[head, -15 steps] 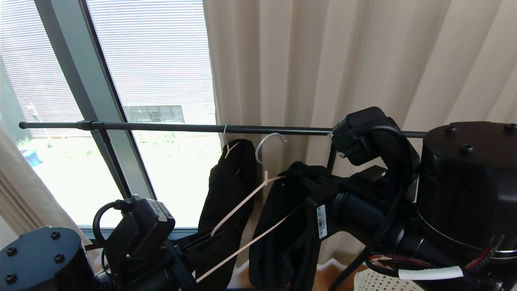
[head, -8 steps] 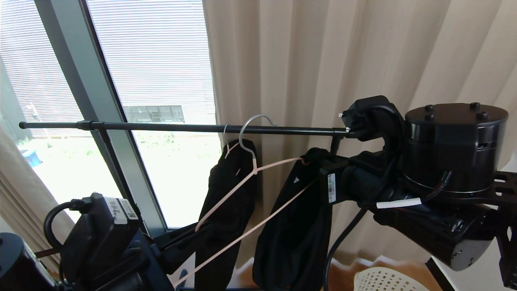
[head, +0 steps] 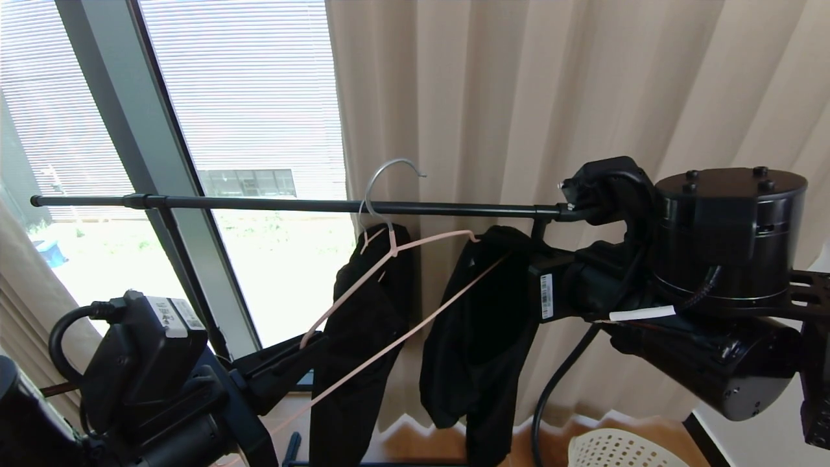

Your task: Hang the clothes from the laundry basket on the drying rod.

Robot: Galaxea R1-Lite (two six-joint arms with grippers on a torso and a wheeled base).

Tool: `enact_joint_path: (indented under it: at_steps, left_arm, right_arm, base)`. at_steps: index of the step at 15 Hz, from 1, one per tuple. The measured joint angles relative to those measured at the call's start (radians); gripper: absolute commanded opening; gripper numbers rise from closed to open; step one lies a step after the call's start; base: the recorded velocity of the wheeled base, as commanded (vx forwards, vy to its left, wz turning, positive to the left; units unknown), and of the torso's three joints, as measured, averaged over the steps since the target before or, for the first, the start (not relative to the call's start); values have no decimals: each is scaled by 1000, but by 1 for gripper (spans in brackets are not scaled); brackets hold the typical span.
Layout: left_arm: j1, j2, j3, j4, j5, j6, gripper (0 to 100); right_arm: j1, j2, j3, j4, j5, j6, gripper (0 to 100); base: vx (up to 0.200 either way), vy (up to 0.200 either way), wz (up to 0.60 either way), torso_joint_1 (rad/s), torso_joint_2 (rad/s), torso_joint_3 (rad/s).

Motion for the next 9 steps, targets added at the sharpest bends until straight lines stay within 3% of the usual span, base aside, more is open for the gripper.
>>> enact_joint_path:
  at_steps: [5,9]
  left_arm:
    - [13,24,-13,-2,32,2,0]
    - [4,64,-13,-39,35,2,0]
  right_arm:
    - [43,1,10,2,0,-10,0]
    - [185,0,10,-3,0,-4,0]
  base:
    - [0,0,0,0,0,0]
    - [0,0,0,0,0,0]
